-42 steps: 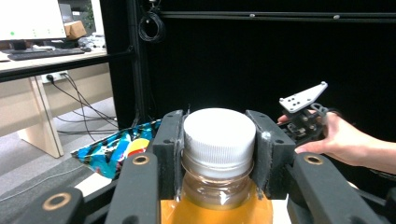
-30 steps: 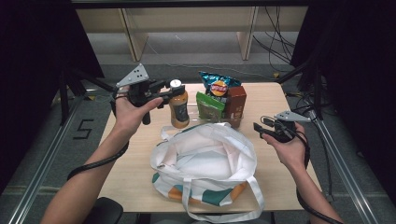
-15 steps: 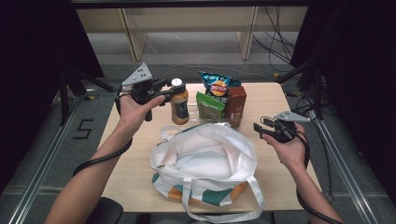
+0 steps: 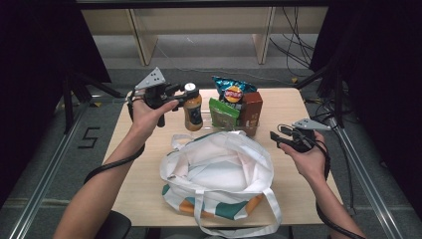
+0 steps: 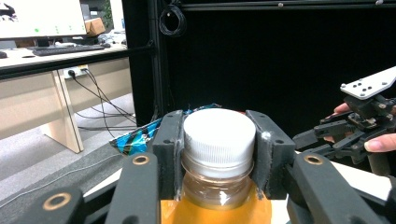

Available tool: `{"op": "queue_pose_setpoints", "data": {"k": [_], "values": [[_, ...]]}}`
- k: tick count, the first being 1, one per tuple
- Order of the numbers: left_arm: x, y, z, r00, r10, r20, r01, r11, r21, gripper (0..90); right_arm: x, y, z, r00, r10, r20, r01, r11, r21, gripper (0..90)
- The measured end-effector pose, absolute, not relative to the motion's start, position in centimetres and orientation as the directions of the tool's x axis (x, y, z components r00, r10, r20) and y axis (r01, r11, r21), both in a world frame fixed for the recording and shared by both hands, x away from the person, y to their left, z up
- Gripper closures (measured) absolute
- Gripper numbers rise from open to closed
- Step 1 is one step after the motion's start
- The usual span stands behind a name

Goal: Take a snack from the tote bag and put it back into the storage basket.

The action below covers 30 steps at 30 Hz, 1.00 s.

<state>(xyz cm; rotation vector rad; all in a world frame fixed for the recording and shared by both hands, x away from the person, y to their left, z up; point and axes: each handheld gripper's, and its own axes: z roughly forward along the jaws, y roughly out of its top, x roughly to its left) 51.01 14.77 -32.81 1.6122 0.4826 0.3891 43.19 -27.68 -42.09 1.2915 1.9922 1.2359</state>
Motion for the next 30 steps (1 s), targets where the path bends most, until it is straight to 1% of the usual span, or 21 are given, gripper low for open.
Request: {"op": "queue_pose_setpoints", "data": {"k": [2,3,12,21,24,26,28,29,30], "values": [[51.4,14.8,-33.1,0.853,0.521,-0.034,0.082,-0.069,0.994,58.7,43.1,-27.5,-42.1,-0.442,0.891,0.106,0.483,0.136,0.865,49.7],[51.5,14.7,-33.2,0.853,0.521,-0.035,0.084,-0.07,0.994,58.7,43.4,-27.8,-42.2,-0.467,0.882,0.066,0.452,0.174,0.875,49.7],[52.8,14.4,-34.1,0.858,0.511,-0.048,0.098,-0.072,0.993,58.7,43.5,-27.8,-42.4,-0.474,0.878,0.07,0.442,0.168,0.881,49.7],[53.7,14.2,-34.4,0.853,0.521,-0.041,0.102,-0.089,0.991,58.7,43.4,-27.8,-42.3,-0.466,0.882,0.065,0.448,0.172,0.877,49.7],[53.9,14.1,-34.5,0.848,0.527,-0.055,0.109,-0.072,0.991,58.7,43.5,-27.8,-42.4,-0.471,0.88,0.067,0.442,0.169,0.881,49.7],[54.1,14.1,-34.6,0.845,0.531,-0.055,0.11,-0.073,0.991,58.7,43.4,-27.6,-42.4,-0.457,0.886,0.079,0.452,0.155,0.878,49.7],[54.2,14.0,-34.6,0.843,0.536,-0.048,0.108,-0.081,0.991,58.7,43.3,-27.7,-42.4,-0.459,0.886,0.07,0.457,0.168,0.874,49.7],[54.2,14.0,-34.7,0.841,0.539,-0.048,0.109,-0.082,0.991,58.7,43.2,-27.6,-42.3,-0.452,0.887,0.092,0.48,0.155,0.864,49.7],[54.3,14.0,-34.7,0.84,0.541,-0.05,0.111,-0.082,0.99,58.7,43.2,-27.7,-42.3,-0.456,0.886,0.083,0.472,0.162,0.866,49.7]]}}
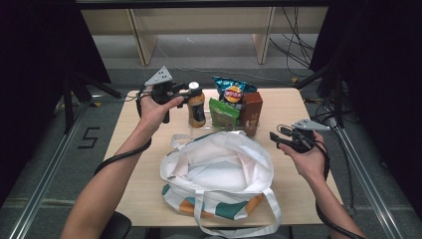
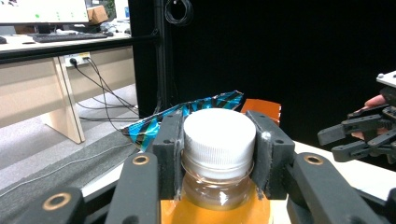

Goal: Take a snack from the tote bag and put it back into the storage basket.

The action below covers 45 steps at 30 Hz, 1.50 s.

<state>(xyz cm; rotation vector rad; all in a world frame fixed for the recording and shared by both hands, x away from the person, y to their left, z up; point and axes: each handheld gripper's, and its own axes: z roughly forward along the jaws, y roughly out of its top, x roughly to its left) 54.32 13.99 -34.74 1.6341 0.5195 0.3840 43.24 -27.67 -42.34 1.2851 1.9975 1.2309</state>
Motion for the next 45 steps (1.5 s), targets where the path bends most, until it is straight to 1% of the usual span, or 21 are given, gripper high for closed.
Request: {"op": "queue_pose_setpoints", "data": {"k": [1,3,5,6,11,13,14,15,20,22,23,26,29,30,45], "values": [[54.4,14.0,-34.8,0.839,0.542,-0.051,0.112,-0.079,0.991,58.7,43.2,-27.6,-42.3,-0.452,0.887,0.093,0.479,0.154,0.864,49.7],[54.6,14.0,-34.9,0.835,0.547,-0.053,0.114,-0.078,0.99,58.7,43.3,-27.8,-42.3,-0.464,0.884,0.065,0.458,0.176,0.871,49.7],[54.7,13.9,-34.9,0.835,0.548,-0.051,0.113,-0.08,0.99,58.7,43.3,-27.7,-42.4,-0.459,0.885,0.078,0.466,0.165,0.869,49.7],[54.7,13.9,-35.0,0.832,0.552,-0.054,0.117,-0.08,0.99,58.7,43.1,-27.5,-42.3,-0.445,0.89,0.103,0.489,0.145,0.86,49.7],[55.1,13.8,-35.1,0.828,0.558,-0.055,0.12,-0.081,0.989,58.7,43.2,-27.6,-42.4,-0.452,0.887,0.096,0.481,0.152,0.863,49.7],[55.2,13.8,-35.2,0.825,0.563,-0.049,0.12,-0.089,0.989,58.7,43.3,-27.7,-42.4,-0.46,0.885,0.073,0.465,0.17,0.869,49.7],[55.3,13.8,-35.2,0.824,0.565,-0.05,0.122,-0.09,0.988,58.7,43.1,-27.5,-42.4,-0.448,0.888,0.101,0.485,0.147,0.862,49.7],[55.4,13.7,-35.3,0.823,0.566,-0.053,0.124,-0.087,0.988,58.7,43.2,-27.6,-42.4,-0.457,0.885,0.087,0.472,0.159,0.867,49.7],[55.7,13.6,-35.6,0.817,0.575,-0.051,0.129,-0.096,0.987,58.7,43.2,-27.6,-42.4,-0.455,0.886,0.091,0.475,0.156,0.866,49.7],[55.8,13.6,-35.7,0.815,0.578,-0.048,0.129,-0.099,0.987,58.7,43.4,-27.7,-42.5,-0.468,0.881,0.066,0.452,0.175,0.875,49.7],[55.8,13.5,-35.7,0.814,0.579,-0.048,0.129,-0.099,0.987,58.7,43.3,-27.5,-42.6,-0.456,0.885,0.092,0.463,0.148,0.874,49.7],[56.0,13.5,-35.9,0.814,0.58,-0.046,0.13,-0.104,0.986,58.7,43.2,-27.4,-42.6,-0.46,0.882,0.102,0.466,0.143,0.873,49.7],[56.1,13.5,-36.1,0.812,0.583,-0.043,0.133,-0.112,0.985,58.7,43.4,-27.6,-42.6,-0.47,0.879,0.076,0.452,0.166,0.876,49.7],[56.2,13.4,-36.2,0.811,0.583,-0.045,0.134,-0.111,0.985,58.7,43.3,-27.5,-42.6,-0.46,0.883,0.098,0.467,0.146,0.872,49.7],[56.3,13.4,-37.9,0.808,0.587,-0.05,0.16,-0.137,0.977,58.7,43.3,-27.6,-42.6,-0.457,0.885,0.093,0.464,0.148,0.873,49.7]]}}
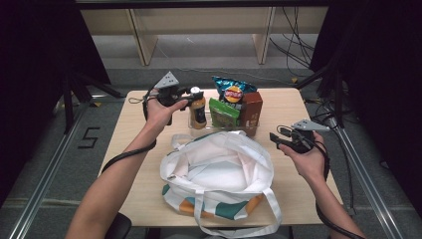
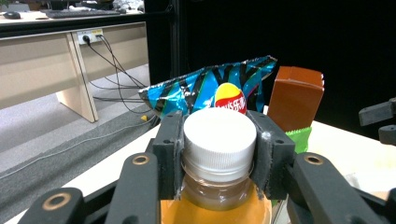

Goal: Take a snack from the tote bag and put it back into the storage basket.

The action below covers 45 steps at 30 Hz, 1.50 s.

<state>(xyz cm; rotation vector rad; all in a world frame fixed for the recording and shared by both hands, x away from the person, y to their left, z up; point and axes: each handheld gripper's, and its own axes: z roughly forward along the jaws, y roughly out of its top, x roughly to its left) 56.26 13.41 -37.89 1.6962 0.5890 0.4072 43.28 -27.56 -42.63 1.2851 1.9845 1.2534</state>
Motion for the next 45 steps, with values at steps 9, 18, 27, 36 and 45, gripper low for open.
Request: {"op": "queue_pose_setpoints", "data": {"k": [9,18,27,36,45], "values": [[56.2,13.4,-39.0,0.804,0.591,-0.061,0.179,-0.142,0.973,58.7,43.3,-27.6,-42.7,-0.456,0.885,0.093,0.466,0.149,0.872,49.7],[56.2,13.3,-40.0,0.801,0.596,-0.061,0.19,-0.155,0.969,58.6,43.4,-27.7,-42.7,-0.469,0.881,0.07,0.458,0.175,0.871,49.7],[56.2,13.1,-40.5,0.792,0.608,-0.049,0.214,-0.202,0.956,58.6,43.4,-27.7,-42.7,-0.469,0.881,0.07,0.459,0.175,0.871,49.7],[56.3,13.0,-40.9,0.791,0.61,-0.05,0.231,-0.222,0.947,58.6,43.4,-27.7,-42.6,-0.471,0.88,0.07,0.457,0.176,0.872,49.7],[56.5,12.9,-41.5,0.793,0.607,-0.05,0.241,-0.237,0.941,58.6,43.4,-27.7,-42.7,-0.474,0.878,0.072,0.461,0.177,0.87,49.7]]}}
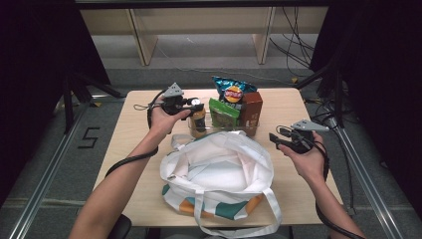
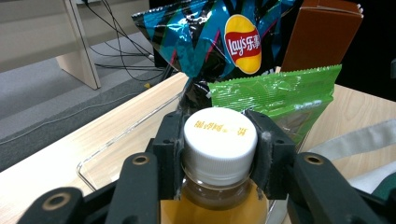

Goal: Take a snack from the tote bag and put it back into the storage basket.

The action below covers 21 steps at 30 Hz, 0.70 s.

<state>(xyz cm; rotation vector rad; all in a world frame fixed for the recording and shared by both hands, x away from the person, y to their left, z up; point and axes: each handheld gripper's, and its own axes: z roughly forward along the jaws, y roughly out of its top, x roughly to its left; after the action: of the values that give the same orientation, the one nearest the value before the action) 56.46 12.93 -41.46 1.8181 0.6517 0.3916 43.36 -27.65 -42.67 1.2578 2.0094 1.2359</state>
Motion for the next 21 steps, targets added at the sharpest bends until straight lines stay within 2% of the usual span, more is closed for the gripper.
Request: {"op": "queue_pose_setpoints", "data": {"k": [17,19,21], "values": [[56.53,13.04,-41.7,0.792,0.606,-0.07,0.254,-0.223,0.941,56.8,43.29,-27.61,-42.62,-0.471,0.878,0.08,0.466,0.171,0.868,49.6],[56.42,13.1,-41.68,0.785,0.616,-0.065,0.258,-0.231,0.938,53.4,43.25,-27.62,-42.56,-0.471,0.879,0.08,0.471,0.174,0.865,49.5],[56.31,13.25,-41.7,0.778,0.626,-0.062,0.262,-0.232,0.937,46.0,43.26,-27.63,-42.56,-0.472,0.878,0.077,0.47,0.176,0.865,49.5]]}}
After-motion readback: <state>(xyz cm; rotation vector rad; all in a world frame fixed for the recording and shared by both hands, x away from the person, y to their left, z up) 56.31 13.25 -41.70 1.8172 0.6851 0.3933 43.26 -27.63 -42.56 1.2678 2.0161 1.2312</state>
